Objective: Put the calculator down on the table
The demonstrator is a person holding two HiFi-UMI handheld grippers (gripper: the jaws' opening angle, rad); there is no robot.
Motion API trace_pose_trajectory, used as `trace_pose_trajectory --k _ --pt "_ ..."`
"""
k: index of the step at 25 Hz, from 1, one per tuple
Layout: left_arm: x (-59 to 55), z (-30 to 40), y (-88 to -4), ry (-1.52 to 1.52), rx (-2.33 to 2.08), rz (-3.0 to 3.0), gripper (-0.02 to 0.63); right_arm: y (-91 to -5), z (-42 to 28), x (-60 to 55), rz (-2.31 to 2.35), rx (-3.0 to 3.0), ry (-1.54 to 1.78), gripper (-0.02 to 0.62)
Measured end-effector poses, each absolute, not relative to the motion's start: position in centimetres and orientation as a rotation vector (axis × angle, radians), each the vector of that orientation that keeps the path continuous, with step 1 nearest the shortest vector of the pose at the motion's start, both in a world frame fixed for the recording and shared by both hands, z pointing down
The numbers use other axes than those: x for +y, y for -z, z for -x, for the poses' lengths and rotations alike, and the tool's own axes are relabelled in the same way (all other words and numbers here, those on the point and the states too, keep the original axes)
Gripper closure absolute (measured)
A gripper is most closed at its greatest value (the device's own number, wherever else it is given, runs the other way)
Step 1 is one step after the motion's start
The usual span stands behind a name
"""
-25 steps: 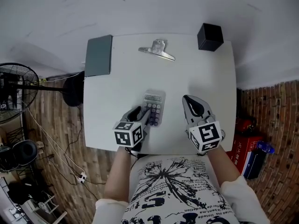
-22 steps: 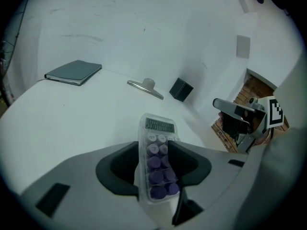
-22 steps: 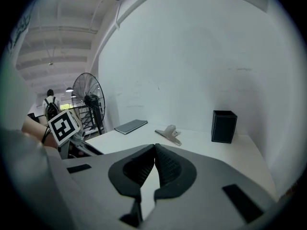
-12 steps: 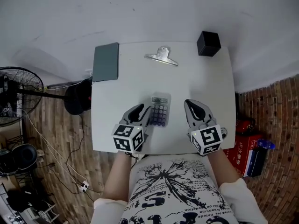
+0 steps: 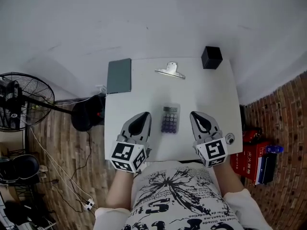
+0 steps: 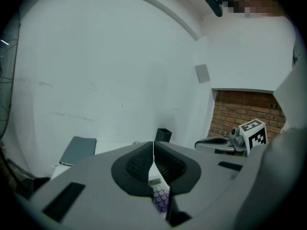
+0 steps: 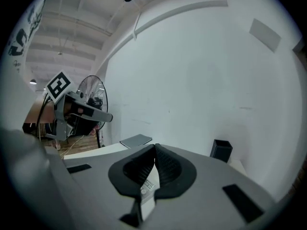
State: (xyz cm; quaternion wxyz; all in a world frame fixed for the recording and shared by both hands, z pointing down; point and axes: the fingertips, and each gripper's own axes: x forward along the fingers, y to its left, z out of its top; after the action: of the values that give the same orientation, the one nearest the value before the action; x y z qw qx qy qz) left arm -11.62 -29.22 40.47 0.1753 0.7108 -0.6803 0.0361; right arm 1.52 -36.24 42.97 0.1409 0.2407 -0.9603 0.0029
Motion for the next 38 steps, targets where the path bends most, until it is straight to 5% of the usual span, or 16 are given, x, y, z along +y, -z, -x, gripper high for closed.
trace_pose_trajectory --k 12,38 --pt "-24.8 9.2 -33.4 -0.216 -2.073 -2.248 0.592 -37.0 -3.0 -32.5 -0.744 -2.87 0.132 0.581" --pt "-24.6 7.9 -34.5 -0.251 -2.062 -2.262 0.592 -38.1 -4.2 -32.0 -0.699 -2.841 0.135 0.583"
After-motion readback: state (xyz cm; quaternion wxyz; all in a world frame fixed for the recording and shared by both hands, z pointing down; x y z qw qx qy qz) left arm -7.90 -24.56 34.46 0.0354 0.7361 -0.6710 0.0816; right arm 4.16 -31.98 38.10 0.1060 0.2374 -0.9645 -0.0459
